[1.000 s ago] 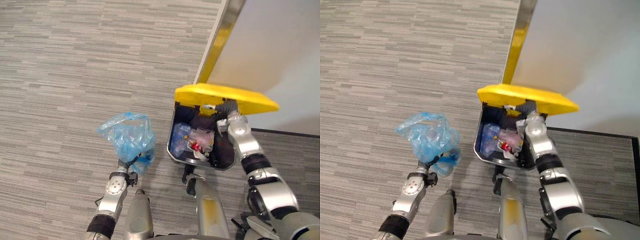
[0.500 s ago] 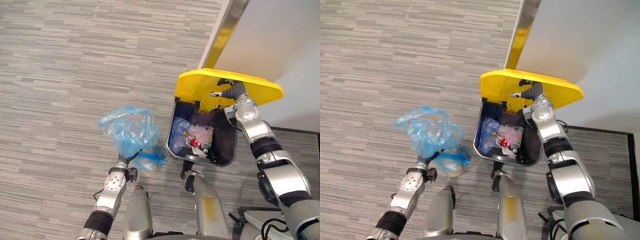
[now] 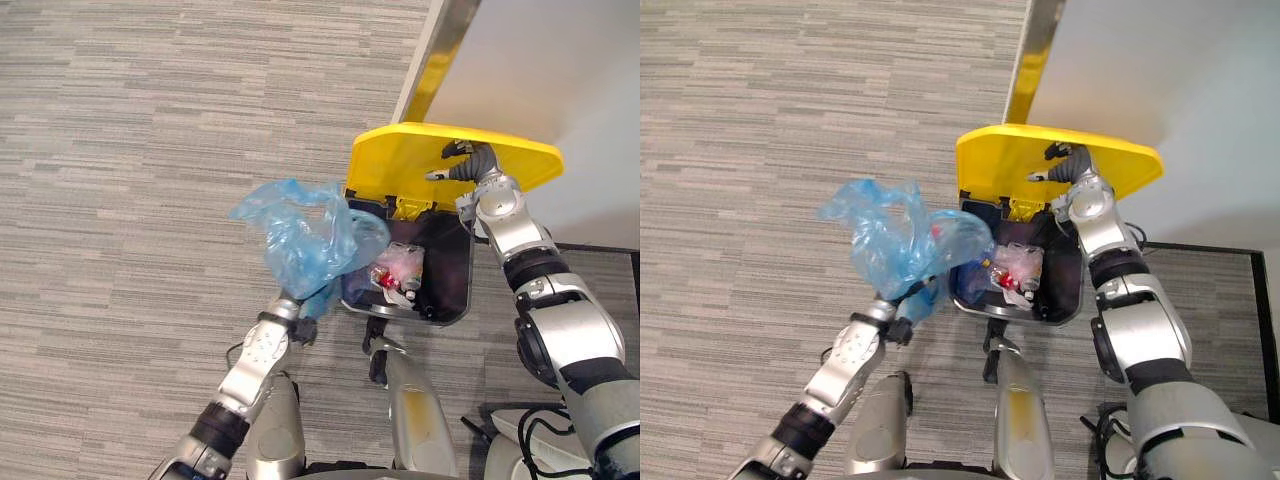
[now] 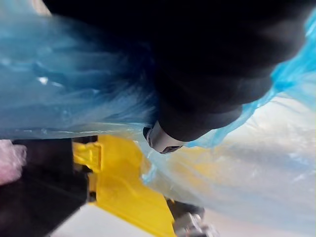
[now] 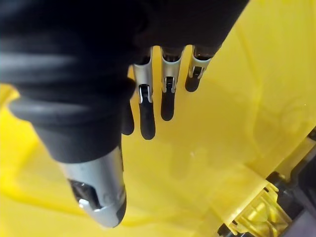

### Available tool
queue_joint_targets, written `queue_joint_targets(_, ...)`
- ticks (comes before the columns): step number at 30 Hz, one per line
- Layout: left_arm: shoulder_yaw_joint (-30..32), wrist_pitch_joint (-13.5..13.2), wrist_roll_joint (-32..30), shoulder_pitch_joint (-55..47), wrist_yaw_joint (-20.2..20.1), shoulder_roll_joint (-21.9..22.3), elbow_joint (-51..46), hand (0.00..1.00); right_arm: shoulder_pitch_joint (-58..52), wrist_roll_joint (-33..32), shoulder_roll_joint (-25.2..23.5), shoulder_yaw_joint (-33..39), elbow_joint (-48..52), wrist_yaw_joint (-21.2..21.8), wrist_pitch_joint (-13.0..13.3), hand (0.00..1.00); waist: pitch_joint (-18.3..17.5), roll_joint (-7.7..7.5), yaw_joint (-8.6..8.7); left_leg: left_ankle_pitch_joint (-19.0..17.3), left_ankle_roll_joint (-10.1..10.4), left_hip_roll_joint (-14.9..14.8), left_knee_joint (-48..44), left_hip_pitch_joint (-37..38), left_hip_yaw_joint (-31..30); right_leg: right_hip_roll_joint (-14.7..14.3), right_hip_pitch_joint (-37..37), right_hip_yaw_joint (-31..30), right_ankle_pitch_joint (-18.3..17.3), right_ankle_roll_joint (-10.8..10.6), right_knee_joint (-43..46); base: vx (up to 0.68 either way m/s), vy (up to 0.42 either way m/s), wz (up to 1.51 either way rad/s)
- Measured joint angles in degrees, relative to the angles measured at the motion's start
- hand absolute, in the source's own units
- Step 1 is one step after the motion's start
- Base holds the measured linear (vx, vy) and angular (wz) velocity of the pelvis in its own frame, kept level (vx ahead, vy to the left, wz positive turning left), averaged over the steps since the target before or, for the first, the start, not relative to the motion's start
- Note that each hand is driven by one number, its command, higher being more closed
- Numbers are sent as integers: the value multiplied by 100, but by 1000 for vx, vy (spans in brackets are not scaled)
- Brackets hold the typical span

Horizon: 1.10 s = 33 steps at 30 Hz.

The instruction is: Gather rubbish on tea table into small bin, then transfer packed bag to large trash can.

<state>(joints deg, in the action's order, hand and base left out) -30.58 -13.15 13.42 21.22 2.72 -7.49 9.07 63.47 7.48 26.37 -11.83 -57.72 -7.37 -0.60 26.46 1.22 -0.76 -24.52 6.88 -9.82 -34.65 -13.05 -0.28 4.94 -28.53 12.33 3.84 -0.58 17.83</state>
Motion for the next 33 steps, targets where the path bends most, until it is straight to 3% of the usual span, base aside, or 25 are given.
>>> queue_joint_targets(9,-263,1,-86,1418,386,447,850,100,270,506,-15,-7,8,6,-192,0,57,7,24,-126,-14,-11,-267,-124,212,-54,-216,-226,22,-44,104,-31,11,-12)
queue_joint_targets(14,-264,104,-351,2059,512,826,1612,100,449,867,-21,5,392,6,-226,0,128,6,168,-192,-27,-45,-468,-477,261,-90,-528,-276,100,-85,99,-50,7,-9)
queue_joint_targets(17,-242,185,-465,2394,520,994,2028,100,451,915,-19,25,895,2,-230,0,141,1,219,-265,27,-214,-654,-766,357,-190,-802,-287,150,-25,117,-5,-14,-17)
queue_joint_targets(20,64,210,-515,2677,555,1195,2269,100,497,953,-2,25,1292,-7,-230,0,167,-22,304,-321,41,-266,-818,-1072,378,-218,-1098,-299,150,-25,196,8,-21,-5)
queue_joint_targets(26,676,267,-632,3056,632,1232,2802,100,742,951,31,-22,1762,-38,-218,0,304,-67,322,-419,25,-419,-1052,-1533,438,-330,-1516,-339,216,-22,208,-7,-39,-9)
queue_joint_targets(33,1379,425,-866,3196,798,806,3433,100,755,1431,126,-891,2313,-232,-154,0,358,-157,322,-498,93,-526,-1229,-1857,531,-468,-1888,-413,230,-9,299,40,-36,-11)
